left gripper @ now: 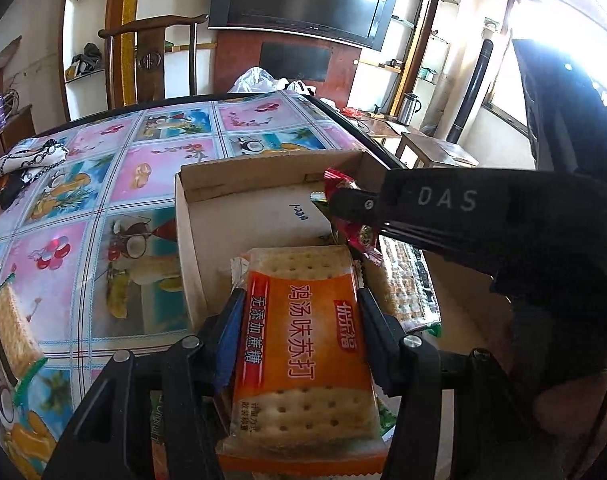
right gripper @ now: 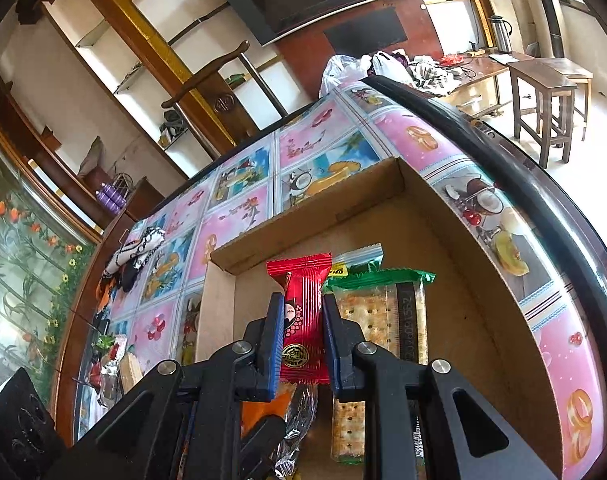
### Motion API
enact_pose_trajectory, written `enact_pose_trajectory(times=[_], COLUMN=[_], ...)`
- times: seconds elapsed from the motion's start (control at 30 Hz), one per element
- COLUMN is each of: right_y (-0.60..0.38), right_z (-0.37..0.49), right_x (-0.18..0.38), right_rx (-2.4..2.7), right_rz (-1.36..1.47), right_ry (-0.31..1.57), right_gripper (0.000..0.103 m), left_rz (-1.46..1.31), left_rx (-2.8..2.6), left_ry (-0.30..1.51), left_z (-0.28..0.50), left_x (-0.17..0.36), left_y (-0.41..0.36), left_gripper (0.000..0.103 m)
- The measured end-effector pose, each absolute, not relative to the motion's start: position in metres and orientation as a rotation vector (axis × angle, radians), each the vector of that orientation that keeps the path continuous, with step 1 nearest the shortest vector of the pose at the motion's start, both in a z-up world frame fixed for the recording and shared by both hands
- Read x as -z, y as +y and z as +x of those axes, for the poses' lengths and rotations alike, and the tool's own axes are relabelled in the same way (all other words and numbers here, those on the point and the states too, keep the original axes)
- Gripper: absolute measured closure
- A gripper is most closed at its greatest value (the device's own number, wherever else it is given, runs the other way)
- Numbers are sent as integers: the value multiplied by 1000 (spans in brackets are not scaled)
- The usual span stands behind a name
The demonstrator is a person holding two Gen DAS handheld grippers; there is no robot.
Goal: Organize snacks
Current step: 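Lower the orange pack and red candy into the box and open both grippers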
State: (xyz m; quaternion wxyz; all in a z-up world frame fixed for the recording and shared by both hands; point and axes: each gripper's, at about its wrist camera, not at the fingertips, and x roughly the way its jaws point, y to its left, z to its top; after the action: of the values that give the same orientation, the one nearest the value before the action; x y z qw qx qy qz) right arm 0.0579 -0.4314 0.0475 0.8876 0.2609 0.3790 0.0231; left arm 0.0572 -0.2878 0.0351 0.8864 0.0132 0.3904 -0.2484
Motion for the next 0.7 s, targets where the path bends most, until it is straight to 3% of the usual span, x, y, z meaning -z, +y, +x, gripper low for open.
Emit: enact_pose_trajectory(times=[0.43, 0.53, 0.7], right_y=[-432, -433, -431], right_z=[52, 50, 48], right_x=[-56, -58, -63], right_rx=[-37, -34, -41], right_rz=[546, 553, 545], right_ry=[755, 744, 729], right_gripper=[82, 76, 75], left_rz=[-5, -3, -18], left_rx=[532, 525, 514], left_ry=[807, 791, 794], left_z=[52, 50, 48], left_x=[-46, -52, -60], left_y=[-281, -277, -267], left_gripper=[39, 38, 38])
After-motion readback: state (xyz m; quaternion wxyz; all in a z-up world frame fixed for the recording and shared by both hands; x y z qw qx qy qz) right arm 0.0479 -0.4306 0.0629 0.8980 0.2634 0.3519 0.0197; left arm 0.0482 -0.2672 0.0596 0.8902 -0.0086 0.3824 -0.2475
